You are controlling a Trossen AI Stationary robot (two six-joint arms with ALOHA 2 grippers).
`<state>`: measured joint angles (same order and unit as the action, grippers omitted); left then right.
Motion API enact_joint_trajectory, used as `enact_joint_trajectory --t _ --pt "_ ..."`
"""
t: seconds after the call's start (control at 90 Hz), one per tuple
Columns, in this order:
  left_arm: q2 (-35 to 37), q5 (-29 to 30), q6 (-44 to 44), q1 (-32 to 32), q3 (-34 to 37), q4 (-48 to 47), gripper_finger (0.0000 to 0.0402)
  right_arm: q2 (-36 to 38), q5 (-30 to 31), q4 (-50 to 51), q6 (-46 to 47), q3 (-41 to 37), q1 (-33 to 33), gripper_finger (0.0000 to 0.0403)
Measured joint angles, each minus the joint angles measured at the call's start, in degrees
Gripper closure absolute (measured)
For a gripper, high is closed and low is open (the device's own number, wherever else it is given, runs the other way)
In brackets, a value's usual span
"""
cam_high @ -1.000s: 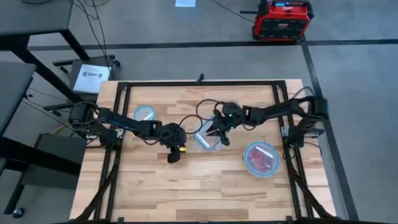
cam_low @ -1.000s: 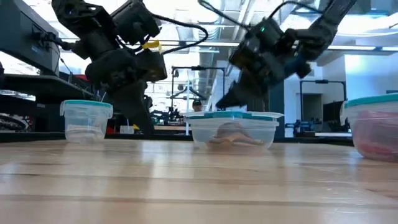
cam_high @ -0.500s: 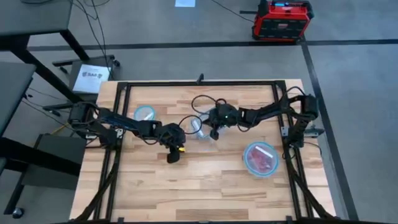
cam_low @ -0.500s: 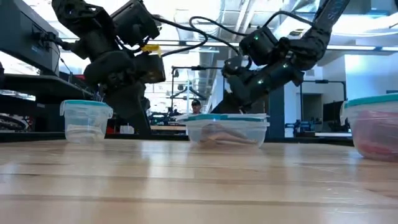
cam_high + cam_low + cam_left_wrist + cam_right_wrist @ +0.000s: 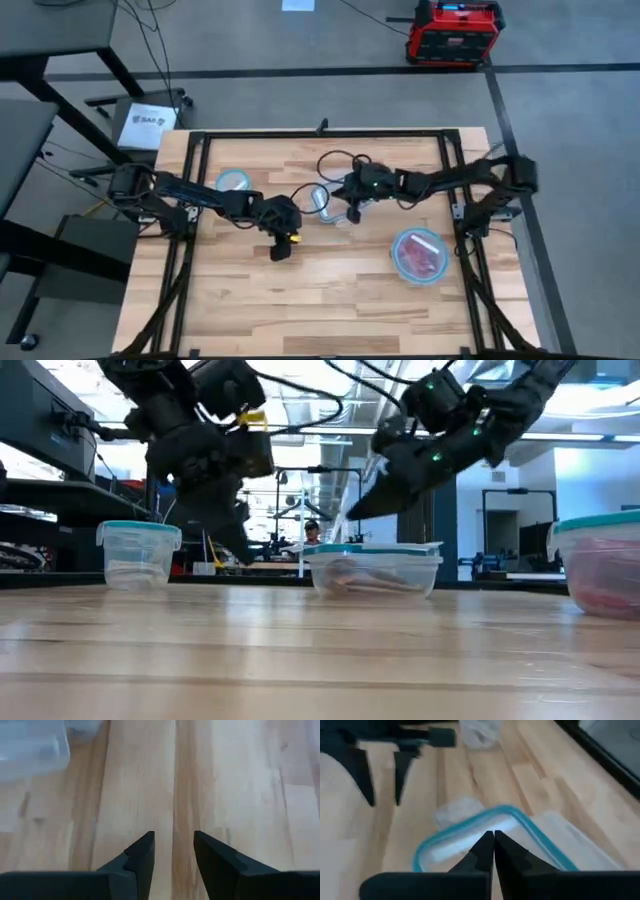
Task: Sort candy
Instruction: Close the rectangular transparent bin
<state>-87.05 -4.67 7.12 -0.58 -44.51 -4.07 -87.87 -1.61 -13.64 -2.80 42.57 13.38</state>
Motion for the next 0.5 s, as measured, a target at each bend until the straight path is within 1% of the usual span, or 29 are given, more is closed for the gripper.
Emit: enact_joint_trajectory --t 0.1,0.189,0.311,0.4,0.5 --pt "0.41 3.65 -1.74 0.00 0.00 1.42 0.0279 5.99 0.25 8.31 -2.28 -0.01 0.71 0.0403" --pt "0.49 6.49 -3.52 0.26 0.04 2.75 0.0279 9.61 -0.25 13.10 -3.25 0.21 0.59 0.0403" --pt "0.49 6.88 -4.87 0.89 0.04 4.72 0.0279 9.31 -0.48 17.33 -2.14 0.05 0.25 0.0403" --pt "0.49 6.89 -4.90 1.29 0.04 4.82 0.0279 8.01 -0.39 18.14 -1.53 0.13 -0.73 0.0403" --pt "0.49 6.92 -4.94 1.40 0.08 4.60 0.0279 6.79 1.91 19.40 -0.33 0.11 -1.18 0.0403"
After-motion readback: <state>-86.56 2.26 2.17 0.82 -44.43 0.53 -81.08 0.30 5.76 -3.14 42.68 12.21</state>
